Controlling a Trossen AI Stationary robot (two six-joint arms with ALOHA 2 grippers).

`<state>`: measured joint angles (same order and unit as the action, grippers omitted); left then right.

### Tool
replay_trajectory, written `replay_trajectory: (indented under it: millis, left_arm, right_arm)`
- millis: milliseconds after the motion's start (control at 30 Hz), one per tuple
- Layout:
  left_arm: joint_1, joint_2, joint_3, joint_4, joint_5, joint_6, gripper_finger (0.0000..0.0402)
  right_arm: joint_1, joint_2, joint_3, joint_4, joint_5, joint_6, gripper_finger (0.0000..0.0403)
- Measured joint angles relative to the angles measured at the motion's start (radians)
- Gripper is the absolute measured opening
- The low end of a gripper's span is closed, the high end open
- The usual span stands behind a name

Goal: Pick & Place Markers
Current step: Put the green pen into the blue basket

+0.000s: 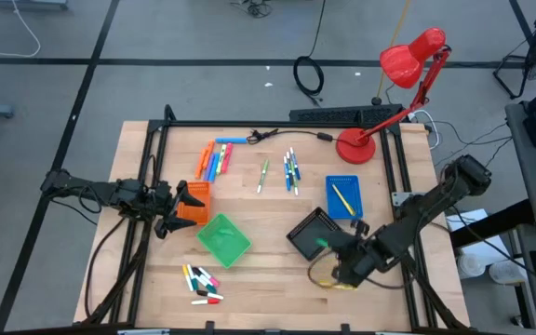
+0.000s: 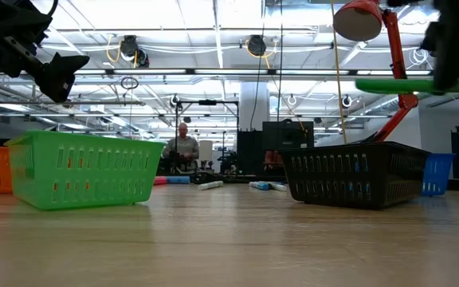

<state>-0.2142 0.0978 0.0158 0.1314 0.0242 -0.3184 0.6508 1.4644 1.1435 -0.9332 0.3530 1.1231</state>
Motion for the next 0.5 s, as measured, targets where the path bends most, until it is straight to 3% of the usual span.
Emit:
replay_trajectory:
  millis: [300, 500]
  left_arm:
    - [0.0, 0.0, 0.0, 0.0, 0.0, 0.0, 0.031]
    - [0.0, 0.0, 0.0, 0.0, 0.0, 0.0, 0.031]
  right_arm:
    - [-0.143, -0.101, 0.0, -0.198, 0.071, 0.076, 0.0025]
    - [-0.271, -0.163, -0.077, -0.215, 0.065, 0.053, 0.0026]
